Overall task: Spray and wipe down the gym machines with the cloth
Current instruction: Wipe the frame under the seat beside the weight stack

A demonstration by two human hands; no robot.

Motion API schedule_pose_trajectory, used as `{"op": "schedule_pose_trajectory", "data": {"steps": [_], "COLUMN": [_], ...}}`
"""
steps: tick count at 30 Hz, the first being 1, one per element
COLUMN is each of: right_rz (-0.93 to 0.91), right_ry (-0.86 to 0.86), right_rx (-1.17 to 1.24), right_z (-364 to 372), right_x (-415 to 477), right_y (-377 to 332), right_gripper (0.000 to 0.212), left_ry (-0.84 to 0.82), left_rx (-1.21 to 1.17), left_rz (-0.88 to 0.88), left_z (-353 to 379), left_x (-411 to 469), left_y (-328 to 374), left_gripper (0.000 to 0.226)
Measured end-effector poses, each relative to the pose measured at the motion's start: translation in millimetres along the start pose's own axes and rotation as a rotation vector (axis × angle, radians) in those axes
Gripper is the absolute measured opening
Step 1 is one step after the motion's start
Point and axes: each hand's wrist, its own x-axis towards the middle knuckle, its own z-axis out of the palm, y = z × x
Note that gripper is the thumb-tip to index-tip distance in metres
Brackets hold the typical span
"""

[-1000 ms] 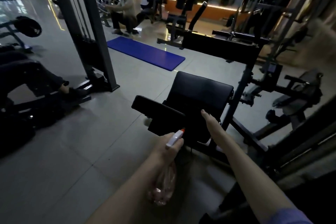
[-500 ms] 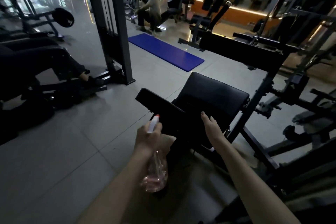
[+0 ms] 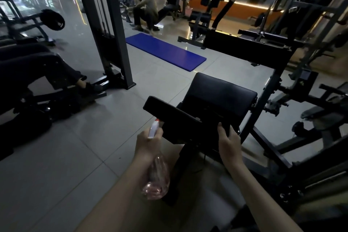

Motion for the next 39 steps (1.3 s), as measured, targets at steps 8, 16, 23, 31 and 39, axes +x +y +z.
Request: {"op": "schedule_pose_trajectory", "data": {"steps": [8,16,23,31,39], "right_rz": [-0.644,-0.815,-0.819,-1.075,-0.965], "right_ry": [-0.286,-0.23,-0.307,-0.397,-0.378], "right_rx": [-1.121,-1.292,-1.267,-1.203,-1.189], "right_z": [6,51,71,16,100], "right_x": [1,17,29,38,60], "right_y": [37,28,3,21,4], "right_gripper": [0.069,0.075,0.063,0.053,0.065], "left_ry": [-0.001,0.061,0.034,0.025,0.065], "left_rx": [-0.024,0.001,-0.052,-0.038,0.029], "left_rz": [0.005,0.02,-0.017,-0.031,0.001], "left_z": [-16,-29,-12,-10,-17], "left_x": [5,13,14,20,33], "left_y": [-9,-16,-19,-25,-28], "left_gripper": [0.04,0.028,0.022,0.025,0.026]}}
